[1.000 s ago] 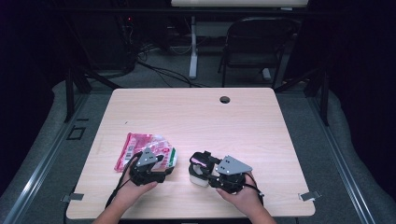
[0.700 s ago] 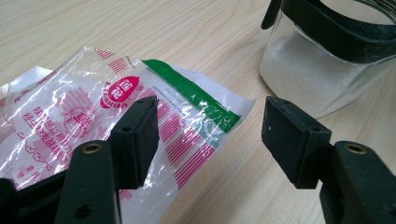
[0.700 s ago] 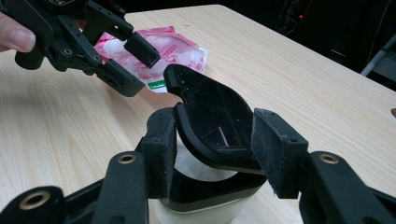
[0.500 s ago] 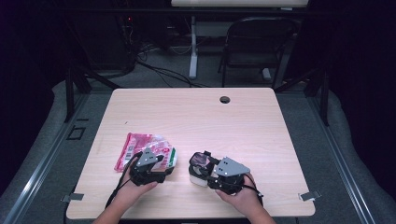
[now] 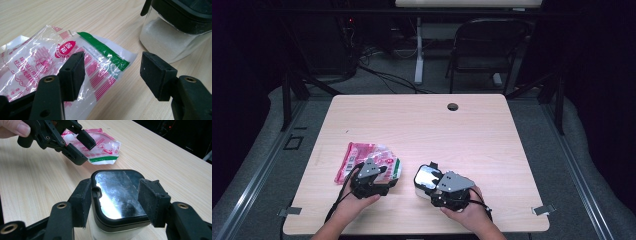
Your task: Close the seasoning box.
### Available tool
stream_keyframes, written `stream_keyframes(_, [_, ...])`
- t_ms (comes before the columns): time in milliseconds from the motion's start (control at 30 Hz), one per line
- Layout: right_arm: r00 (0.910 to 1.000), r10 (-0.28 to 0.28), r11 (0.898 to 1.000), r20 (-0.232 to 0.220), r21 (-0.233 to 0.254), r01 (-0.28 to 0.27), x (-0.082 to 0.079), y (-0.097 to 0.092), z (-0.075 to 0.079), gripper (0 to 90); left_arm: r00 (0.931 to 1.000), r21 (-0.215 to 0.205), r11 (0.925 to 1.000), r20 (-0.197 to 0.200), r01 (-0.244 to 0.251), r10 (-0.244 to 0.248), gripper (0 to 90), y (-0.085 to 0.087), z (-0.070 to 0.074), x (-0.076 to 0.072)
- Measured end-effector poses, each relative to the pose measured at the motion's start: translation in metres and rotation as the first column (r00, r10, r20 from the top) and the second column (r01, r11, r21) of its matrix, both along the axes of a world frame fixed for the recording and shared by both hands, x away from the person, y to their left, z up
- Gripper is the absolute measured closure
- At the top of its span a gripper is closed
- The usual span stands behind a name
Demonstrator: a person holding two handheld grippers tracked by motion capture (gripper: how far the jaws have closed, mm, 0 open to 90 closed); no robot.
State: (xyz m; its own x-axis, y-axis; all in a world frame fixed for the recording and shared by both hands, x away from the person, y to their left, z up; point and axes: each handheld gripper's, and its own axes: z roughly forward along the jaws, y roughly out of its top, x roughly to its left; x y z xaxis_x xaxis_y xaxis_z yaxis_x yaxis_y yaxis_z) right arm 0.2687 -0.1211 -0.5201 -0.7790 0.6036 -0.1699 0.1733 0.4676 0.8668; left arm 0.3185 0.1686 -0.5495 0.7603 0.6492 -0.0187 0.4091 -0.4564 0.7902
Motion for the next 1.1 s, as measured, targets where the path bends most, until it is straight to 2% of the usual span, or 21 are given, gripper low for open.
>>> stream_keyframes(767, [0.9998, -0.014, 0.999, -0.016, 0.033, 0.015, 0.001, -0.003, 0.001, 44.5, 1.0, -0.012, 0.9999, 0.005, -0.003, 0.003, 37.0, 0.002, 0.003, 0.0])
stream_keyframes(900, [0.9995, -0.016, 0.999, -0.027, 0.051, 0.018, 0.002, -0.006, 0.003, 43.6, 1.0, -0.018, 0.9998, 0.006, -0.004, 0.004, 37.0, 0.002, 0.005, 0.0])
stream_keyframes(1100, [0.9971, -0.056, 0.993, -0.051, 0.105, 0.061, 0.006, -0.015, 0.007, 43.3, 0.9998, -0.037, 0.9992, 0.006, -0.018, 0.018, 37.0, 0.004, 0.008, 0.0])
